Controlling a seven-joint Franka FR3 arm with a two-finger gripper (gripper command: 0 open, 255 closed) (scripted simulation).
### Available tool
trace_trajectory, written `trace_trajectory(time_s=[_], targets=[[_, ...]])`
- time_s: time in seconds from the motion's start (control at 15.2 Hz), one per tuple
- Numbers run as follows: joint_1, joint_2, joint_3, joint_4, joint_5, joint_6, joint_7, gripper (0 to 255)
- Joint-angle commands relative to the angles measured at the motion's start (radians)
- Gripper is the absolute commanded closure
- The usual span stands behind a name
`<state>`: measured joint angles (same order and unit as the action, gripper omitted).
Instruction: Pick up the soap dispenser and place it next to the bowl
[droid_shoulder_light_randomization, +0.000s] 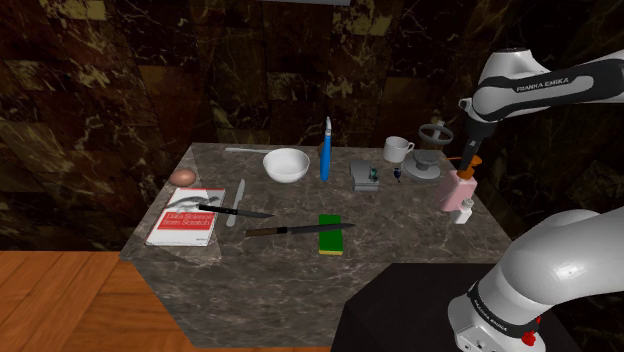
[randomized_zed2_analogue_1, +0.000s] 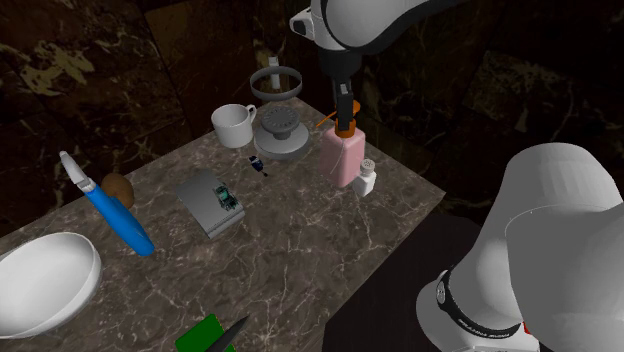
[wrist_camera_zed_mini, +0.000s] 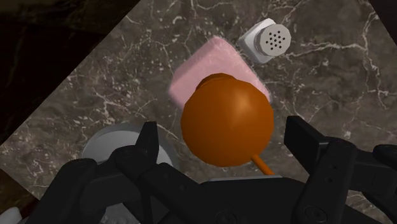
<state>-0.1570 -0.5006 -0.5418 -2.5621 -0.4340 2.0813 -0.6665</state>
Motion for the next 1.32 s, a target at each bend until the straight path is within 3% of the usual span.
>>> trace_trajectory(time_s=[0.0, 0.33, 0.4, 0.99, 1.25], targets=[[0.0, 0.003, -0.002, -0.002, -0.001, 0.006, 0.0, 0], [0.0, 0.003, -0.002, -0.002, -0.001, 0.006, -0.001, 0], [0.0, 0.003, -0.002, -0.002, -0.001, 0.006, -0.001, 255], [0.0, 0.004, -0.002, -0.002, -0.001, 0.006, 0.0, 255], [0.001, -0.023, 0.014, 0.034, 0.009, -0.055, -0.006, 255]])
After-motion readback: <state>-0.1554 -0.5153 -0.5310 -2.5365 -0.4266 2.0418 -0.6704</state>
